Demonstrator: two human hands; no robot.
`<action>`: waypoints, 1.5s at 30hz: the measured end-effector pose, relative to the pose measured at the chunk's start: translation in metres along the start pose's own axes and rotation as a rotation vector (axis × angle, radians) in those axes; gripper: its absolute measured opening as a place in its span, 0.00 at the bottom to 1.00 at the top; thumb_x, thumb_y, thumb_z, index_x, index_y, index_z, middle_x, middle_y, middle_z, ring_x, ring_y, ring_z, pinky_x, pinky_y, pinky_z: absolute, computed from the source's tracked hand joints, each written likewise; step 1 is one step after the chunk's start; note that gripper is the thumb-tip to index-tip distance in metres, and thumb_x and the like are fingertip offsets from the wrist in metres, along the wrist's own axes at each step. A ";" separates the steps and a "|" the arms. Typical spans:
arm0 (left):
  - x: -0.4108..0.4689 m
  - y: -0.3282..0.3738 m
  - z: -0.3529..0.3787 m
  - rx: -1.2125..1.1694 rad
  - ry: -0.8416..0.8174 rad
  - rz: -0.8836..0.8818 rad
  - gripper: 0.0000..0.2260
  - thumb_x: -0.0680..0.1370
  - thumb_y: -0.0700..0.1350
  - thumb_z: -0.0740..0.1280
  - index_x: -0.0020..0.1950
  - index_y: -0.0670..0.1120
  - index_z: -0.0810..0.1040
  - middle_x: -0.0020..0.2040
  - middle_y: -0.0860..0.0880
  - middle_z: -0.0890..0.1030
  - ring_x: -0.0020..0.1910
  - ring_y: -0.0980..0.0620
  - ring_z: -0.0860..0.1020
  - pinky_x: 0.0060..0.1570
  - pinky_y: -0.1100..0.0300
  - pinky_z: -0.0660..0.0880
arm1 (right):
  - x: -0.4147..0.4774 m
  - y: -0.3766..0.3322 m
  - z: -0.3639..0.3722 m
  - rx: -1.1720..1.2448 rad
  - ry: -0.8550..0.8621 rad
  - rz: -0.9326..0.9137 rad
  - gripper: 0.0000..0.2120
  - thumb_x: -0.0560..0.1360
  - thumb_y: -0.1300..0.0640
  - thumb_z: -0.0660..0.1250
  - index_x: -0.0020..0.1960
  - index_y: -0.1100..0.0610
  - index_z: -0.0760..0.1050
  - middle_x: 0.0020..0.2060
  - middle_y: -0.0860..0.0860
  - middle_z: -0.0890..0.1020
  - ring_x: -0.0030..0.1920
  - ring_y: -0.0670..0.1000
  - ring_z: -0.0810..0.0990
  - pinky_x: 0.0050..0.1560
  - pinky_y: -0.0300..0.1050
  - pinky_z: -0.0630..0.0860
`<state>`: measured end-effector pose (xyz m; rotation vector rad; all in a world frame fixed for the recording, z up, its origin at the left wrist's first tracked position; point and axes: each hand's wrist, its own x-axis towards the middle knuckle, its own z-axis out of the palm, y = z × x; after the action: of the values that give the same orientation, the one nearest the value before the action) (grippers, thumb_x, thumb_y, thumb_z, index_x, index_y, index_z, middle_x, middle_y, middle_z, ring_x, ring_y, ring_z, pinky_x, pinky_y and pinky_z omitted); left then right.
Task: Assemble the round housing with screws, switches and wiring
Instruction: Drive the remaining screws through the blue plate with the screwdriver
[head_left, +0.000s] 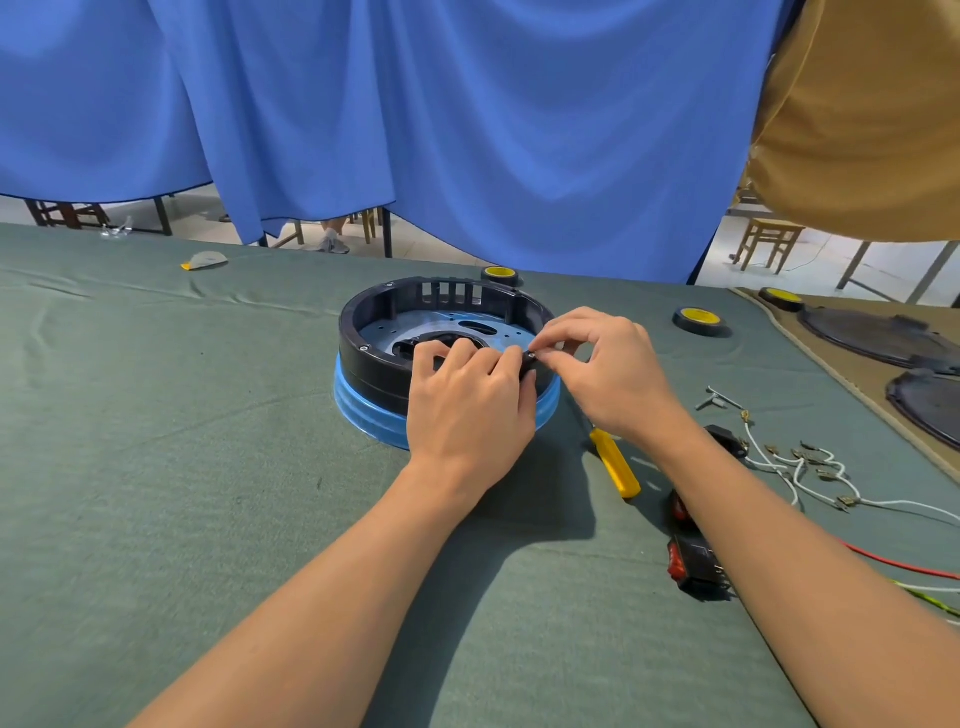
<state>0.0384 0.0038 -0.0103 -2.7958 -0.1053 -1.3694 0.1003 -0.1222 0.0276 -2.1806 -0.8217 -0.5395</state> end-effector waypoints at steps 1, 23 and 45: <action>0.000 0.000 0.000 -0.004 0.002 0.001 0.13 0.79 0.51 0.61 0.45 0.48 0.82 0.38 0.51 0.84 0.41 0.48 0.79 0.51 0.52 0.63 | 0.000 0.001 0.000 -0.004 -0.009 -0.001 0.05 0.75 0.62 0.70 0.46 0.57 0.84 0.41 0.44 0.79 0.40 0.39 0.76 0.43 0.20 0.67; -0.001 -0.001 0.001 -0.026 0.043 0.090 0.08 0.77 0.46 0.67 0.54 0.48 0.82 0.43 0.51 0.84 0.44 0.46 0.79 0.49 0.51 0.65 | 0.003 0.020 -0.053 0.145 -0.262 0.243 0.13 0.76 0.61 0.65 0.55 0.48 0.82 0.47 0.45 0.84 0.44 0.47 0.82 0.45 0.44 0.80; -0.002 0.006 0.004 -0.056 0.065 0.071 0.05 0.75 0.40 0.68 0.48 0.45 0.83 0.40 0.49 0.83 0.41 0.45 0.78 0.48 0.50 0.70 | -0.017 0.111 -0.076 -0.480 -0.205 0.606 0.06 0.74 0.52 0.72 0.40 0.43 0.81 0.59 0.55 0.78 0.65 0.57 0.63 0.58 0.55 0.70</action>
<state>0.0407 -0.0019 -0.0144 -2.7664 0.0333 -1.4679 0.1563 -0.2453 0.0124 -2.7923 -0.0902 -0.2137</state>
